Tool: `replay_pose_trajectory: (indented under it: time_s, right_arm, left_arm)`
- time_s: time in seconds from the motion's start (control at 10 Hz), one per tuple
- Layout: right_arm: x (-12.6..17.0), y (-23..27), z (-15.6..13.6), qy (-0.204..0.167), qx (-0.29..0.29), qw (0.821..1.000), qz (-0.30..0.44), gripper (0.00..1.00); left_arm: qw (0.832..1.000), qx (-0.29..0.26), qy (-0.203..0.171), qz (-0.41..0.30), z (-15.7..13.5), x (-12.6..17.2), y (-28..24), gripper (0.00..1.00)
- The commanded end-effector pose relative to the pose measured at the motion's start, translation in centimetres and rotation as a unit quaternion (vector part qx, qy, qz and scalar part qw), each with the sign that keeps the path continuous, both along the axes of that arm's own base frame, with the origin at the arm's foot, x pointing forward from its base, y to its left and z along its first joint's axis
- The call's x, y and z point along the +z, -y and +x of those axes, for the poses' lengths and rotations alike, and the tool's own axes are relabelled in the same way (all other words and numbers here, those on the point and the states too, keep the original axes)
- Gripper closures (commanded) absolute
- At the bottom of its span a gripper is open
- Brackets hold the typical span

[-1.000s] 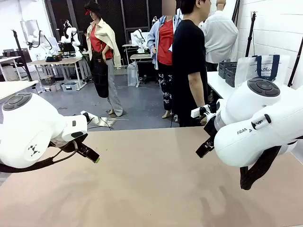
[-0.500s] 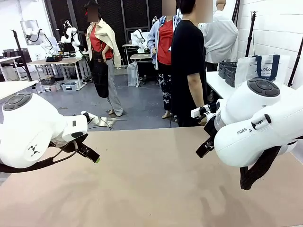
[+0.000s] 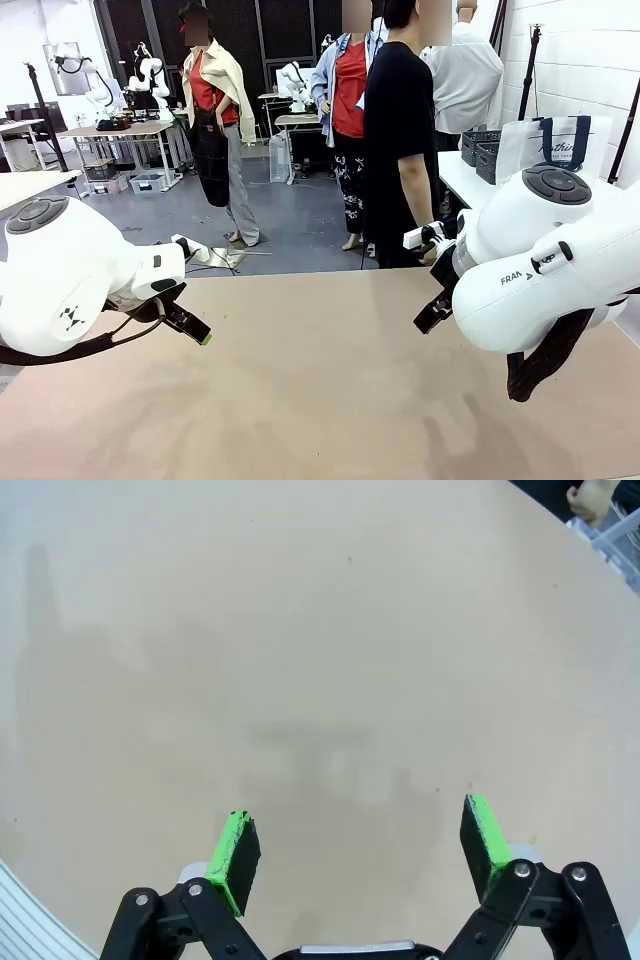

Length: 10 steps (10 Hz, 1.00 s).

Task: Transfer purchased items from the store into the shopping bag.
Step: Open the Reusable shopping bag in the center of the table.

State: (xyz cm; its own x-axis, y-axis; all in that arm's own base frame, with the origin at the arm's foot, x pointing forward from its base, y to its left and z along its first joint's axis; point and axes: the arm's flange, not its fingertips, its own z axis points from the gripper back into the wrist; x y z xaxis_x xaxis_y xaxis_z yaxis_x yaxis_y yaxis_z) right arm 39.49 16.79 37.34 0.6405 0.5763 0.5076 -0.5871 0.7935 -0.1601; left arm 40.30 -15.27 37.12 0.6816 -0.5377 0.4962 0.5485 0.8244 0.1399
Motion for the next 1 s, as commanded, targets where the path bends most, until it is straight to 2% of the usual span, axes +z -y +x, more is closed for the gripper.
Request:
replay_pose_trajectory:
  time_s: [0.0, 0.9]
  right_arm:
    - [0.0, 0.01, 0.0, 0.0, 0.0, 1.0, 0.0, 0.0]
    - [0.0, 0.01, 0.0, 0.0, 0.0, 1.0, 0.0, 0.0]
  left_arm:
    - [1.0, 0.001, 0.0, -0.001, 0.04, 0.0, -0.13, 0.0]
    - [1.0, 0.001, 0.0, -0.001, 0.04, 0.0, -0.13, 0.0]
